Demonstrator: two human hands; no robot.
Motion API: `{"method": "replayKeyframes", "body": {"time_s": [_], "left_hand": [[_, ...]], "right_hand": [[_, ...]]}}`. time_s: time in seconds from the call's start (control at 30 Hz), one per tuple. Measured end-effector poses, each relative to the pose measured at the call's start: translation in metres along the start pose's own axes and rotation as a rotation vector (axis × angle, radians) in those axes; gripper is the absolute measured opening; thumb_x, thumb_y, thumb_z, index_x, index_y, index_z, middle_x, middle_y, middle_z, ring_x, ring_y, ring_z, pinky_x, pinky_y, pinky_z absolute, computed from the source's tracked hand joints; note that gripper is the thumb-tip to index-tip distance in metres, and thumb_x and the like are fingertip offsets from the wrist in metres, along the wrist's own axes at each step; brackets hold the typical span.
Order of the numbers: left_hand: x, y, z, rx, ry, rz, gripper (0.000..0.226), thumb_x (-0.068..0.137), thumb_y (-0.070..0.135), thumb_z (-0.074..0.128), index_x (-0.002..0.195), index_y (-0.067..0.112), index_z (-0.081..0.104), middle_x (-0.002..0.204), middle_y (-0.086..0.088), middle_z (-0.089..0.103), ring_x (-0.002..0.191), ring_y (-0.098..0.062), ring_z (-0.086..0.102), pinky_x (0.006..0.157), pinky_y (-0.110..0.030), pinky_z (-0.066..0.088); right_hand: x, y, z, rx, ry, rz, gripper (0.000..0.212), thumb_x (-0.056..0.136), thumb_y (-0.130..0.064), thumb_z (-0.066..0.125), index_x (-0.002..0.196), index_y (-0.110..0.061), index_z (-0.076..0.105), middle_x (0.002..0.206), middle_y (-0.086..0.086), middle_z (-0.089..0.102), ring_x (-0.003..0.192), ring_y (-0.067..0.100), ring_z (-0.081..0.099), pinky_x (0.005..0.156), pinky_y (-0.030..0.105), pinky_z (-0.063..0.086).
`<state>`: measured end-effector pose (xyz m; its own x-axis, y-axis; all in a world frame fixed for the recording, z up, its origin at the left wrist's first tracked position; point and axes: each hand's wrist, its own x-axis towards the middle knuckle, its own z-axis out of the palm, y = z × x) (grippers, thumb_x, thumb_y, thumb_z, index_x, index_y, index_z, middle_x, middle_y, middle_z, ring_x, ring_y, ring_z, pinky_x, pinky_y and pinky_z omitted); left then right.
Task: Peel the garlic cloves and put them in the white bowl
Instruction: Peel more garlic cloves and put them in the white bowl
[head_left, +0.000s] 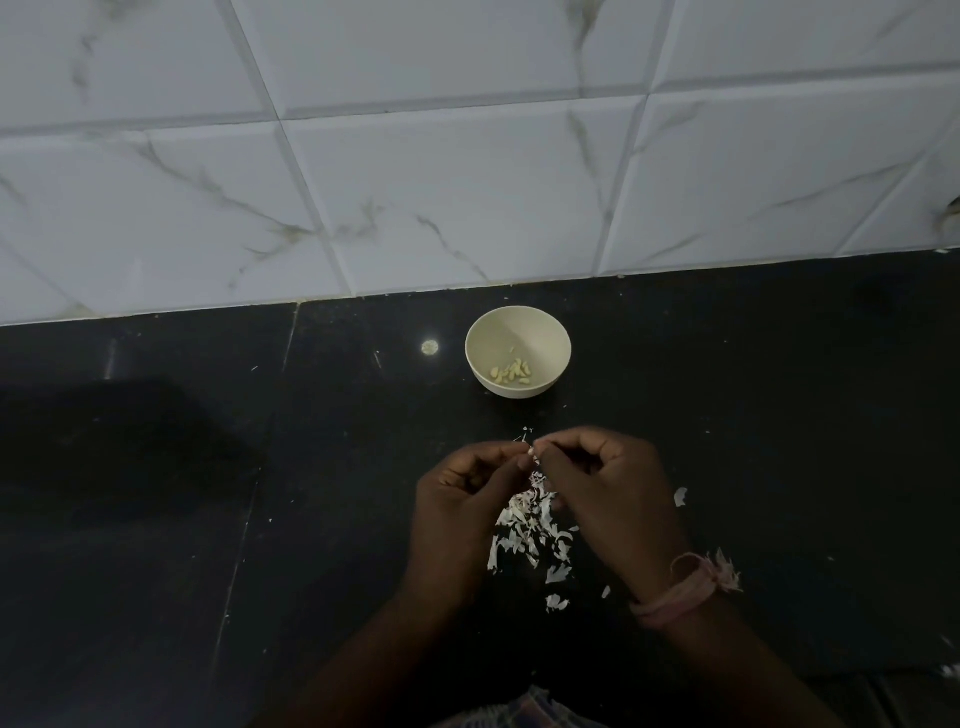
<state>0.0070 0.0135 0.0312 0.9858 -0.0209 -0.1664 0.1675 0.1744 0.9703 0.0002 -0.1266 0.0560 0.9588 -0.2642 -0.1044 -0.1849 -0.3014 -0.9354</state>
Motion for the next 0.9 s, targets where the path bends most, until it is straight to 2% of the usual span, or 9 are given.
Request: {"method": "replayKeyframes", "body": {"time_s": [0.1, 0.2, 0.4, 0.6, 0.7, 0.77, 0.83, 0.9], "left_hand": [[0.0, 0.003, -0.002, 0.086, -0.009, 0.034, 0.012, 0.089, 0.009, 0.075, 0.098, 0.014, 0.08, 0.095, -0.004, 0.079, 0.091, -0.023, 0.076, 0.084, -0.038, 0.061], [0.0, 0.005, -0.005, 0.194, -0.058, 0.092, 0.014, 0.09, 0.009, 0.074, 0.098, 0.018, 0.081, 0.094, 0.001, 0.079, 0.09, -0.018, 0.076, 0.084, -0.038, 0.061], [0.004, 0.013, -0.012, 0.337, -0.108, 0.208, 0.016, 0.088, 0.008, 0.077, 0.097, 0.02, 0.082, 0.091, 0.008, 0.078, 0.084, -0.008, 0.074, 0.073, -0.02, 0.056], [0.008, 0.012, -0.012, 0.427, -0.107, 0.285, 0.015, 0.086, 0.005, 0.078, 0.093, 0.017, 0.083, 0.091, 0.01, 0.077, 0.083, -0.008, 0.073, 0.072, -0.017, 0.054], [0.009, 0.011, -0.013, 0.439, -0.113, 0.306, 0.017, 0.085, 0.005, 0.078, 0.092, 0.019, 0.083, 0.09, 0.011, 0.077, 0.083, -0.008, 0.072, 0.072, -0.017, 0.054], [0.009, 0.011, -0.012, 0.402, -0.121, 0.271, 0.016, 0.086, 0.005, 0.078, 0.094, 0.018, 0.082, 0.09, 0.009, 0.078, 0.082, -0.007, 0.073, 0.073, -0.018, 0.055], [0.008, 0.012, -0.009, 0.322, -0.139, 0.196, 0.013, 0.087, 0.007, 0.076, 0.096, 0.015, 0.081, 0.091, 0.006, 0.079, 0.083, -0.011, 0.075, 0.075, -0.021, 0.057], [0.008, 0.013, -0.007, 0.267, -0.15, 0.149, 0.012, 0.088, 0.009, 0.075, 0.098, 0.014, 0.08, 0.091, 0.003, 0.079, 0.084, -0.013, 0.076, 0.077, -0.024, 0.059]], "right_hand": [[-0.002, -0.003, 0.001, 0.016, -0.038, 0.04, 0.007, 0.09, -0.02, 0.072, 0.086, -0.023, 0.077, 0.068, -0.006, 0.072, 0.058, 0.015, 0.07, 0.06, 0.031, 0.058], [-0.003, -0.005, -0.002, 0.037, -0.051, 0.035, 0.01, 0.088, -0.015, 0.071, 0.081, -0.021, 0.074, 0.067, 0.001, 0.072, 0.054, 0.021, 0.068, 0.053, 0.028, 0.053], [0.0, -0.009, -0.009, 0.05, -0.145, 0.04, 0.012, 0.09, -0.008, 0.07, 0.081, -0.016, 0.074, 0.063, 0.001, 0.07, 0.049, 0.022, 0.067, 0.052, 0.034, 0.053], [-0.002, -0.007, -0.007, 0.076, -0.136, 0.032, 0.013, 0.089, -0.009, 0.07, 0.079, -0.014, 0.076, 0.07, 0.004, 0.073, 0.051, 0.026, 0.07, 0.053, 0.033, 0.051], [-0.001, -0.006, -0.006, 0.09, -0.142, 0.029, 0.013, 0.088, -0.008, 0.069, 0.079, -0.012, 0.077, 0.072, 0.008, 0.073, 0.054, 0.029, 0.071, 0.057, 0.047, 0.054], [-0.001, -0.006, -0.006, 0.115, -0.134, 0.041, 0.014, 0.088, -0.007, 0.07, 0.078, -0.014, 0.078, 0.068, 0.005, 0.072, 0.053, 0.029, 0.071, 0.061, 0.055, 0.056], [-0.002, -0.007, -0.004, 0.15, -0.106, 0.058, 0.017, 0.087, -0.006, 0.07, 0.077, -0.017, 0.078, 0.062, 0.0, 0.07, 0.051, 0.028, 0.069, 0.062, 0.059, 0.057], [-0.002, -0.007, -0.003, 0.164, -0.085, 0.076, 0.016, 0.087, -0.007, 0.07, 0.078, -0.017, 0.077, 0.061, -0.002, 0.069, 0.05, 0.027, 0.069, 0.062, 0.057, 0.057]]}}
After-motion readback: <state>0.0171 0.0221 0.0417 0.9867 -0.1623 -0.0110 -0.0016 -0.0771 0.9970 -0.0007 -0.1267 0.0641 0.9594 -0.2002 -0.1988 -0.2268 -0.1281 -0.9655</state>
